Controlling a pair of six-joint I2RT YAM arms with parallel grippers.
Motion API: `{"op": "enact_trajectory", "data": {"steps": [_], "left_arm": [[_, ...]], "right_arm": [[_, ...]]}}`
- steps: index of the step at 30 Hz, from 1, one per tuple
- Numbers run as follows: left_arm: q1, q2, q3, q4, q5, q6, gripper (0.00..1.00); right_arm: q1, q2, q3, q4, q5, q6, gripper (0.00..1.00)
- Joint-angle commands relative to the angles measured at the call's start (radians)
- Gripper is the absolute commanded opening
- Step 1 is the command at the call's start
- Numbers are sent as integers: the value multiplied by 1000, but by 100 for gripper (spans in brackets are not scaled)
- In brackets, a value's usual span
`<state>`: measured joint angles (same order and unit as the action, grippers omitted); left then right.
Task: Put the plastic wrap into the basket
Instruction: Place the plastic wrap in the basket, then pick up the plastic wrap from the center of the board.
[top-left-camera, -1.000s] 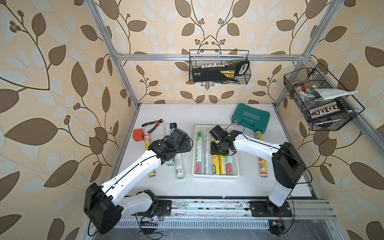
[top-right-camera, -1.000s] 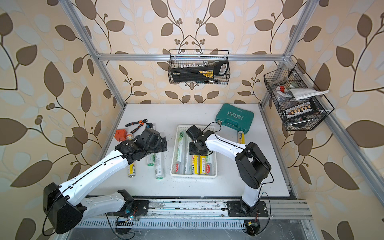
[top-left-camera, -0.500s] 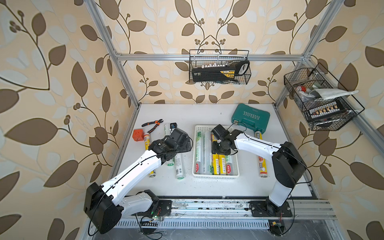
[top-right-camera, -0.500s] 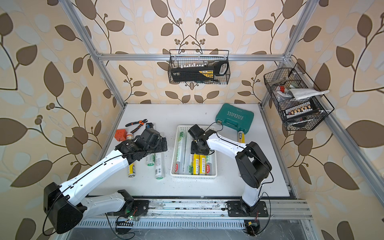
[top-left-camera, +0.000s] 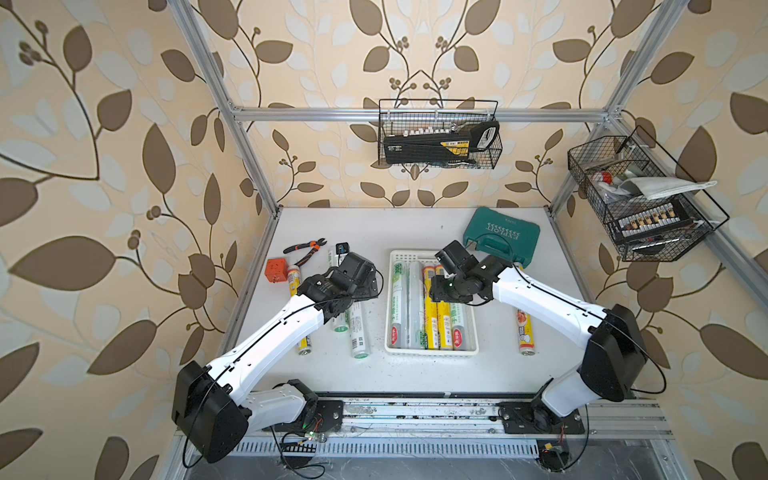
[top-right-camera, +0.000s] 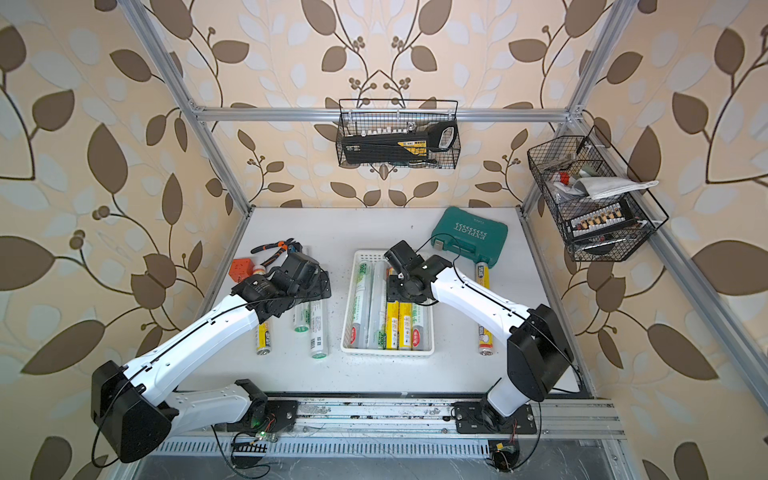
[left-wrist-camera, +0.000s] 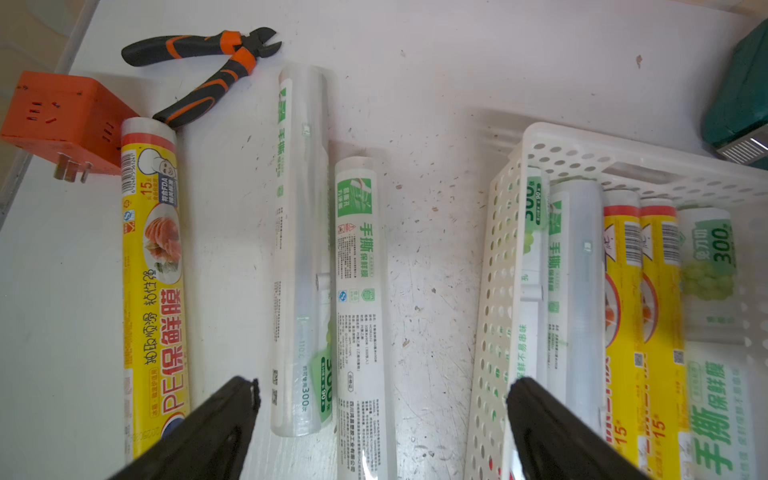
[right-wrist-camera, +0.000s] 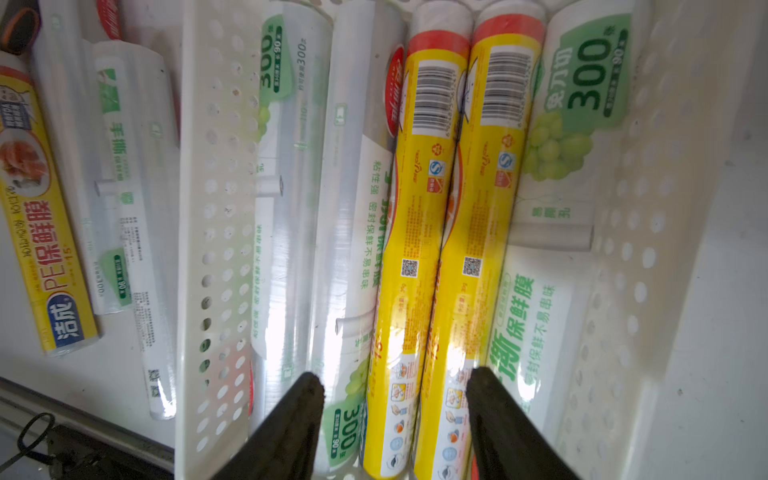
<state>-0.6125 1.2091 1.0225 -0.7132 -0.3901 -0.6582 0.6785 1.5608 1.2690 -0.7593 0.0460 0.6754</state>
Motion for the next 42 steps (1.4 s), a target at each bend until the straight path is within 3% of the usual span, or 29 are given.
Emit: {"op": "enact_trajectory", "data": {"steps": [1, 12, 28, 42], "left_arm": [[40, 39, 28, 9, 94, 10, 99], [105, 190, 8, 47, 235, -28, 98], [107, 333, -48, 93, 277, -67, 95], [107, 346, -108, 177, 317, -55, 87]], "right_arm": [[-2, -47, 26, -57, 24, -25, 59], [-10, -174, -10, -106, 23, -41, 60], [-34, -254, -80, -105, 20, -59, 60], [-46, -258, -94, -112, 17, -74, 60]]}}
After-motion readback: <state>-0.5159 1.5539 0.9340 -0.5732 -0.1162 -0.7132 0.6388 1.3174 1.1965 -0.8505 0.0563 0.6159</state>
